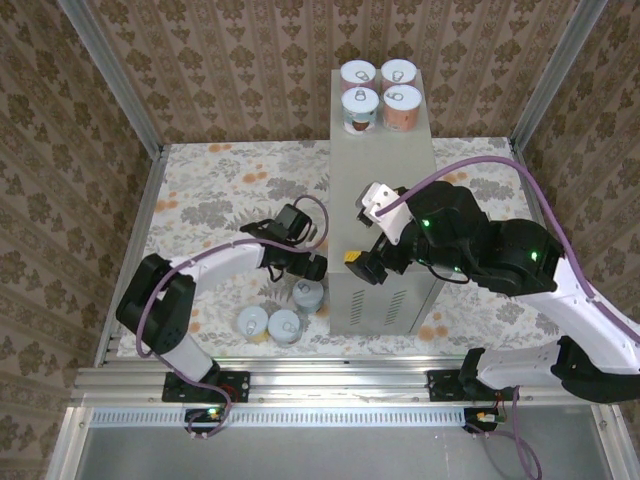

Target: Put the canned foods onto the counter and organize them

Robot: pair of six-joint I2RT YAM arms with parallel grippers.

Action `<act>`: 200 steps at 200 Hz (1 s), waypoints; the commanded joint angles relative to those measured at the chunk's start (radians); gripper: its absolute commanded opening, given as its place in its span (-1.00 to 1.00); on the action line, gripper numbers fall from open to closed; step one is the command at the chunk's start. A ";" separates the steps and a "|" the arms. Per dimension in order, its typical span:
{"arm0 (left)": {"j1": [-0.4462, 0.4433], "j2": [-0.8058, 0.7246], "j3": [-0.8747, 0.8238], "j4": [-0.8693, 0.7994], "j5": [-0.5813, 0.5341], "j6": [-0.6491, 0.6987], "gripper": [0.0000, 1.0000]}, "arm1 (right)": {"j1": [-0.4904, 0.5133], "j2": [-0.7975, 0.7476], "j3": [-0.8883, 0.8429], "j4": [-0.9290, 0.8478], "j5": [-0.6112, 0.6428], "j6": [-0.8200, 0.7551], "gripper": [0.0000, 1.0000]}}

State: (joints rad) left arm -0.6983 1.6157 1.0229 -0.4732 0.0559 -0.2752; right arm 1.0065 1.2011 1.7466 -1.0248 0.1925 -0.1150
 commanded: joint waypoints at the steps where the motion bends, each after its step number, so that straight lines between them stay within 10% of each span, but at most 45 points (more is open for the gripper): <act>1: 0.013 0.018 0.018 0.015 -0.012 0.025 0.99 | 0.008 0.005 0.032 -0.023 0.033 -0.029 1.00; 200: 0.083 0.005 -0.016 0.038 -0.050 0.014 0.86 | 0.007 0.021 0.018 -0.003 0.036 -0.038 1.00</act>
State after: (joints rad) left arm -0.6209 1.6215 1.0138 -0.4332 0.0174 -0.2741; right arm 1.0065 1.2133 1.7535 -1.0286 0.2039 -0.1356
